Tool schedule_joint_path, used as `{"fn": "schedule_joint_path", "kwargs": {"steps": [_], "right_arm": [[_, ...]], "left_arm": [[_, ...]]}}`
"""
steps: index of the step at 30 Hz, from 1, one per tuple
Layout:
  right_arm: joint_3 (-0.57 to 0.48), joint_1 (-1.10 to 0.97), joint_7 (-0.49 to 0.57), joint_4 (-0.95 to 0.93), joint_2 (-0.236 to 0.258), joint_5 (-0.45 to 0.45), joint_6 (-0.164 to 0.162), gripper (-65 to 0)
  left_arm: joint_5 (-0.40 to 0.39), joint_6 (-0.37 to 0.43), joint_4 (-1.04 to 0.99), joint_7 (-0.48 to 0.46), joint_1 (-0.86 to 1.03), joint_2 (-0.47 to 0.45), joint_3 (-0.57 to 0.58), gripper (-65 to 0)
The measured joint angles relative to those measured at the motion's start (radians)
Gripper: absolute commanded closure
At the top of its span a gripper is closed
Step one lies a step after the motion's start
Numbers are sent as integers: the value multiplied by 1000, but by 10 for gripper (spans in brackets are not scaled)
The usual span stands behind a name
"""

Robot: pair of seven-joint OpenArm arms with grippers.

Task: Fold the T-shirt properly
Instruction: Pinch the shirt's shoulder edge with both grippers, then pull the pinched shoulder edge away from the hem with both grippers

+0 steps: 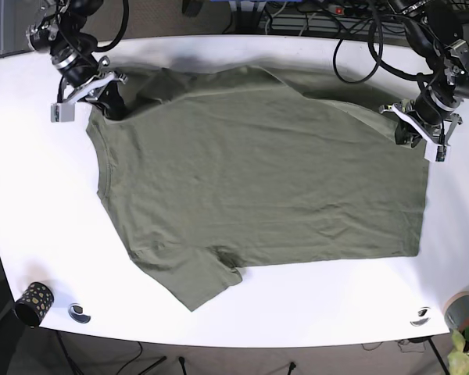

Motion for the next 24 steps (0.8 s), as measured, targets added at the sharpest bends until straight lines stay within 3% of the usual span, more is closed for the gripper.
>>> {"fn": "schedule_joint_path", "kwargs": {"steps": [8, 14, 24], "right_arm": [[-6, 154, -8, -137, 57, -1, -2, 0], [-47, 252, -8, -286, 113, -4, -4, 0], [-76, 366, -2, -415, 141, -6, -4, 0]], "left_arm": [[-2, 1, -50, -5, -76, -5, 0, 0], [-3, 72, -120, -4, -123, -16, -1, 0], [-4, 87, -232, -7, -204, -68, -5, 0]]}}
